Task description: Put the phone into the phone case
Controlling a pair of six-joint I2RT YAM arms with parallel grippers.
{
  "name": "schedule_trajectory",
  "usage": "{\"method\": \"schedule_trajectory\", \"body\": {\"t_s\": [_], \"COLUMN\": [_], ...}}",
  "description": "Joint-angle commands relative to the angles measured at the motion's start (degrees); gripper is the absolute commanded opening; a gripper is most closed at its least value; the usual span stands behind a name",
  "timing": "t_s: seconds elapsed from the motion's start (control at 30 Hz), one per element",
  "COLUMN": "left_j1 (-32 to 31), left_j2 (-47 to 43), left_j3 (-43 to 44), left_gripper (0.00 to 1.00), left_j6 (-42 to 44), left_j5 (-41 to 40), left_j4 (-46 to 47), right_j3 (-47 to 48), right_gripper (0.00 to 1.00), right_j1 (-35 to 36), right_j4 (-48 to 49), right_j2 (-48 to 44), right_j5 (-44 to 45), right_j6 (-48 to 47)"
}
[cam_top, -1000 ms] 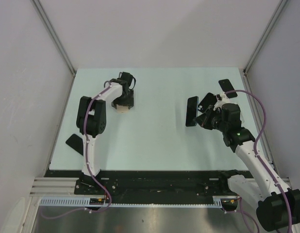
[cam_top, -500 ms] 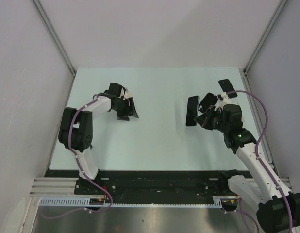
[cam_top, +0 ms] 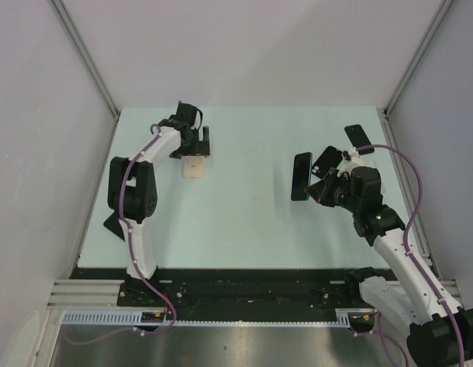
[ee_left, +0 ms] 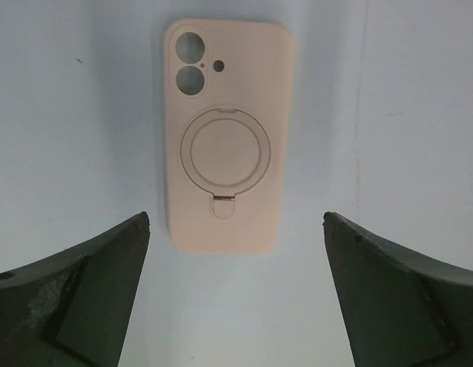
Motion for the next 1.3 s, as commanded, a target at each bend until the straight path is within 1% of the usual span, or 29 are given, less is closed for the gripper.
{"method": "schedule_trajectory", "body": {"t_s": [0.0, 0.1, 0.27, 0.47, 0.67, 0.9, 1.03, 1.13, 1.27], "left_j1": [0.18, 0.18, 0.18, 0.18, 0.18, -0.08, -0.26, -0.17, -0.17], "left_j2": [4.12, 6.14, 8.69, 9.22, 10.10, 9.83, 10.27, 10.01, 9.48], "left_j3": [4.25, 5.92, 6.89, 6.19, 5.66, 3.99, 3.29, 2.33, 1.88], "left_gripper": [1.00, 1.00, 1.00, 0.99, 0.99, 0.93, 0.86, 0.85, 0.87], "left_j6": [5.13, 5.49, 5.75, 6.46, 6.90, 6.81, 6.55, 6.11, 5.67], "left_j5": [-5.66, -7.25, -5.85, -3.13, -3.38, -3.21, -2.07, -1.63, -1.36], "left_j4": [-4.08, -4.86, -4.78, -3.90, -3.64, -3.29, -3.11, -2.94, -2.67], "right_j3": [0.64, 0.73, 0.64, 0.64, 0.64, 0.64, 0.73, 0.73, 0.73], "right_gripper": [0.00, 0.00, 0.00, 0.00, 0.00, 0.00, 0.00, 0.00, 0.00], "right_j1": [0.27, 0.27, 0.27, 0.27, 0.27, 0.27, 0.35, 0.27, 0.18], "right_j4": [3.61, 4.05, 4.84, 5.99, 6.25, 6.34, 6.34, 6.16, 5.72], "right_j2": [-1.01, -0.57, -0.13, 0.49, 0.40, 0.05, -0.04, -0.30, -1.01], "right_j5": [-0.09, 0.08, 0.17, -0.01, 0.17, -0.01, -0.18, -0.45, -0.36], "right_j6": [0.52, 0.35, 0.35, 0.61, 0.61, 1.13, 1.05, 1.31, 1.23]}}
